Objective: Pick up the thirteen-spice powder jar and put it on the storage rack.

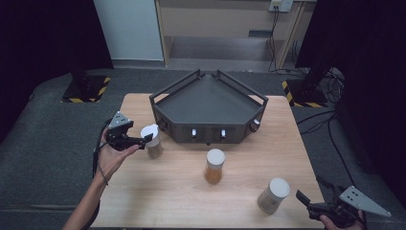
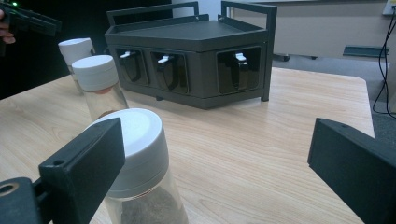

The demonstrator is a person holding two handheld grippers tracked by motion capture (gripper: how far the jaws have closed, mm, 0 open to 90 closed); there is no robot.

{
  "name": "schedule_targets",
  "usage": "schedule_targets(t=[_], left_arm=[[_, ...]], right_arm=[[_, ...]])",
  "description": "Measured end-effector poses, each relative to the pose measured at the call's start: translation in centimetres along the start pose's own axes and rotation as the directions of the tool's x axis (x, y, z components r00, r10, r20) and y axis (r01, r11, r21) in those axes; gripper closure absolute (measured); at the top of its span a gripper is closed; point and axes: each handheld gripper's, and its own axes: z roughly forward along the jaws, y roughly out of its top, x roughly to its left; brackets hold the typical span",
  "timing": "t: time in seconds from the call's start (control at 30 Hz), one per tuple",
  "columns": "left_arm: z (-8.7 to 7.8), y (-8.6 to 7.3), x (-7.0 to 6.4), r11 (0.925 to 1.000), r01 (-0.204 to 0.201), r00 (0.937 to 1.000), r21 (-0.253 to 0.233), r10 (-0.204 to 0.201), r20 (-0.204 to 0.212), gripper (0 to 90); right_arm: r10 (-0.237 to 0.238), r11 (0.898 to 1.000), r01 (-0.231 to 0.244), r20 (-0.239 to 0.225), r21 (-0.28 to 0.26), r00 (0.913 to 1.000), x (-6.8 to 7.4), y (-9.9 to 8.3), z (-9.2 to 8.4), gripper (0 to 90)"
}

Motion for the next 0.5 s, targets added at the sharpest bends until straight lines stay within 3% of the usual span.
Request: schedule_targets(t=[0.5], left_arm=[[2.0, 0.3, -0.6, 0.9995, 0.004, 0.9998, 0.032, -0.003, -0.018, 3.8]], right_arm=[[0.008, 1.0, -0.008, 0.0, -0.004, 1.0, -0.1, -0.1, 0.0, 4.6]])
